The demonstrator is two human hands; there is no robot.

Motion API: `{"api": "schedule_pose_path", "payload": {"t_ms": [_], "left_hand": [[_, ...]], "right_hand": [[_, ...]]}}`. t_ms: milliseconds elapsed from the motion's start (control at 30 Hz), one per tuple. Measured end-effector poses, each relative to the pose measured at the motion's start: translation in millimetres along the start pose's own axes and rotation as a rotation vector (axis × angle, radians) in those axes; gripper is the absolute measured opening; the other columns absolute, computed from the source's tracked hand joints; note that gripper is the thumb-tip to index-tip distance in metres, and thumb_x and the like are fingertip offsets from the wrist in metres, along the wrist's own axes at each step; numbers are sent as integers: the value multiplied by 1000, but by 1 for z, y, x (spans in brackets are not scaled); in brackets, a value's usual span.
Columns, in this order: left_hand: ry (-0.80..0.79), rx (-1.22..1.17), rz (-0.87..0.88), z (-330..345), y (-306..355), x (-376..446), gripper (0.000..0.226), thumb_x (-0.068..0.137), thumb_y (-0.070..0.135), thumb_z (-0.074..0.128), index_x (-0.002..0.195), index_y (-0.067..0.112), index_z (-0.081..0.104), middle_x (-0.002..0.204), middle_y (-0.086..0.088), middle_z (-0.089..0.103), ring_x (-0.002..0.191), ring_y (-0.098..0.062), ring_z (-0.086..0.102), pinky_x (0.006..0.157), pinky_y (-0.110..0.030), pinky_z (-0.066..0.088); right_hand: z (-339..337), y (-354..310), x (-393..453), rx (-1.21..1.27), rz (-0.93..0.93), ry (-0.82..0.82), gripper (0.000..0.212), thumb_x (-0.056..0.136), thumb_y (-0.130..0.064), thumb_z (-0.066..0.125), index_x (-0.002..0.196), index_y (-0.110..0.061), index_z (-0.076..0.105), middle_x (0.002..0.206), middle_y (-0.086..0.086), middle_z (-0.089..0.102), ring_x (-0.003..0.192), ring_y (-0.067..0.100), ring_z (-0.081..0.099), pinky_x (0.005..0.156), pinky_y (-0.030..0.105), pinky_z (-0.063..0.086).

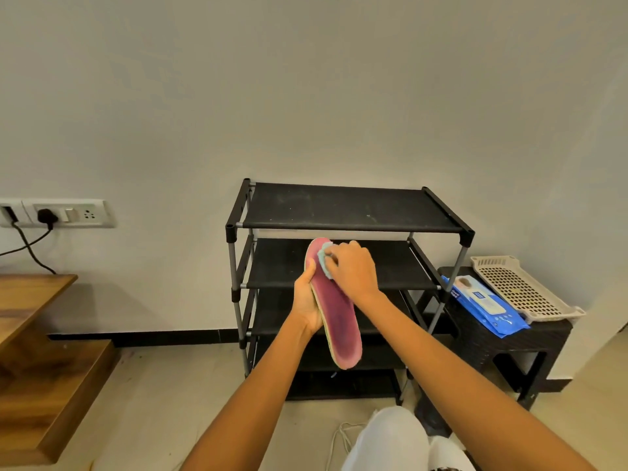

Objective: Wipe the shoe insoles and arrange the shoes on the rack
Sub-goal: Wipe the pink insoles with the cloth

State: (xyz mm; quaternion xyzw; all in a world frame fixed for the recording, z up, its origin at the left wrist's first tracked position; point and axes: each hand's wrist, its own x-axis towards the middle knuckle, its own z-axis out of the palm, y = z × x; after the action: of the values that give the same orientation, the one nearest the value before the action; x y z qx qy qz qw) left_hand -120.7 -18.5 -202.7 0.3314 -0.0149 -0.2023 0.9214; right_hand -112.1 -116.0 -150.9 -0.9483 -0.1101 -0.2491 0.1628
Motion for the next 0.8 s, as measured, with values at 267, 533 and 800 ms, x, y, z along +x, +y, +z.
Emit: {"api": "schedule_pose_path", "payload": {"t_ms": [267, 533, 800], "left_hand": [[-9, -122, -85, -30, -2, 7, 72, 91, 63, 26, 137, 11, 45, 136, -19, 52, 126, -35, 49, 97, -51, 44], [28, -79, -39, -14, 1, 12, 71, 91, 63, 23, 135, 12, 46, 124, -13, 62, 108, -30, 64, 93, -47, 47], [29, -60, -22, -1, -25, -4, 49, 96, 49, 34, 108, 10, 61, 86, -11, 71, 76, -22, 71, 64, -31, 59]], "right_hand": [[21, -13, -77, 174, -222, 35, 25, 86, -28, 50, 78, -19, 71, 69, -6, 62, 64, 9, 50, 60, 24, 38], [29, 7, -64, 498, 247, -34, 28, 93, -29, 54, 118, -16, 60, 111, -3, 46, 85, 5, 55, 61, 5, 43], [28, 2, -47, 393, 354, 130, 16, 93, -27, 54, 99, -14, 62, 96, 0, 59, 85, 11, 58, 67, 16, 48]]}}
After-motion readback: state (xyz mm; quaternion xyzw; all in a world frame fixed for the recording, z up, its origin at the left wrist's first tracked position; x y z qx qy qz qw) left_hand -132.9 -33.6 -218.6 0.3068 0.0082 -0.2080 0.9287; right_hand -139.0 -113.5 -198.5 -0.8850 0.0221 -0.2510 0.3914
